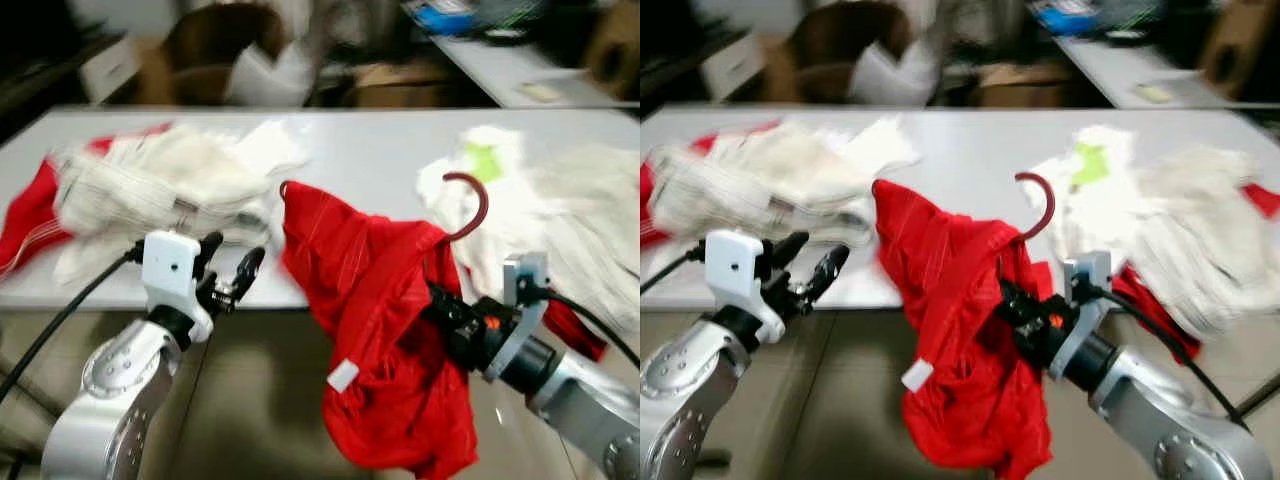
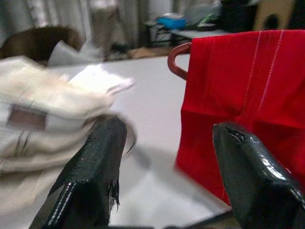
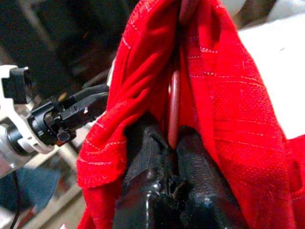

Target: Hang hanger

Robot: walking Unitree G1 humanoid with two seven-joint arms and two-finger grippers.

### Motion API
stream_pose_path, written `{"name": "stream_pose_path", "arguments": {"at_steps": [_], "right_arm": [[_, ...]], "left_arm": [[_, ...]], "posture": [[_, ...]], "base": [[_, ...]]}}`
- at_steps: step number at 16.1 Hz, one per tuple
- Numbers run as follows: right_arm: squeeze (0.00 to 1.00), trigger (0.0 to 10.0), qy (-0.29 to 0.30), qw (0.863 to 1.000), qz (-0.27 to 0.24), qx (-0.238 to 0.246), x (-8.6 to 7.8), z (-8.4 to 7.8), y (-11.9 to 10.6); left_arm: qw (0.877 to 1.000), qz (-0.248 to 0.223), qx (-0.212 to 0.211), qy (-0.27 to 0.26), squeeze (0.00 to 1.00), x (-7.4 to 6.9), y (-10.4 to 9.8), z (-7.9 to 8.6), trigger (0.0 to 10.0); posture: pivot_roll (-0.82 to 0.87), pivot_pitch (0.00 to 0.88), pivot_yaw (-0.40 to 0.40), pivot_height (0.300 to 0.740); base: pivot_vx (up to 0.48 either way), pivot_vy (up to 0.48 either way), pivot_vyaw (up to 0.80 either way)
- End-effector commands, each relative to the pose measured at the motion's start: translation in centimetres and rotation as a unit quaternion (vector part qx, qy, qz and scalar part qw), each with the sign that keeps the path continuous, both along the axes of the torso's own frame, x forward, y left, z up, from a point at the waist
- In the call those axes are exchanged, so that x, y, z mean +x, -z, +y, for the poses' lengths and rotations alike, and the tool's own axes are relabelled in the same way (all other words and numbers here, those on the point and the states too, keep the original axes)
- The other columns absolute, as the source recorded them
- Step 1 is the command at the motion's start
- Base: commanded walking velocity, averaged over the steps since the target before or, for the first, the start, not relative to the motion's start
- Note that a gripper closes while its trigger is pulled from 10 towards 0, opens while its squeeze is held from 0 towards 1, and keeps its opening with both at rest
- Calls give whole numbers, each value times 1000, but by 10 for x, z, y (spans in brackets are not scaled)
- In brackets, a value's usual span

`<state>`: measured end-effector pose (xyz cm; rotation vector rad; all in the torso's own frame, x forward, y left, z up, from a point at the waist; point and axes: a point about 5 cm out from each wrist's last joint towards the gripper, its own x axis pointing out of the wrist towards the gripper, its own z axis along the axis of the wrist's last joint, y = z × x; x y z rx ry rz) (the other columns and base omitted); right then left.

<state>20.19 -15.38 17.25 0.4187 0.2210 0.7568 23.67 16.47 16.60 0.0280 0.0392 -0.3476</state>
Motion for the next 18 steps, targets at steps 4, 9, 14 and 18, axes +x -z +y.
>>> {"name": "stream_pose_path", "arguments": {"at_steps": [4,9,14,18], "right_arm": [[0,10000,-57,998,-21,-2,3,7,-5],[0,10000,-87,996,-28,1,6,13,-7],[0,10000,-94,995,-29,3,6,12,-8],[0,10000,-92,996,-24,-2,8,11,-6]], "left_arm": [[1000,4,7,-2,0,0,2,7,10000],[999,-3,20,-28,0,3,4,14,10000],[998,-13,3,-57,0,2,5,20,10000],[999,-9,-2,-53,0,0,6,20,10000]], "posture": [[-47,0,55,719],[-34,0,36,719],[-40,0,23,719],[-36,0,20,719]], "base": [[0,-222,791],[0,0,791],[0,0,789],[0,0,788]]}}
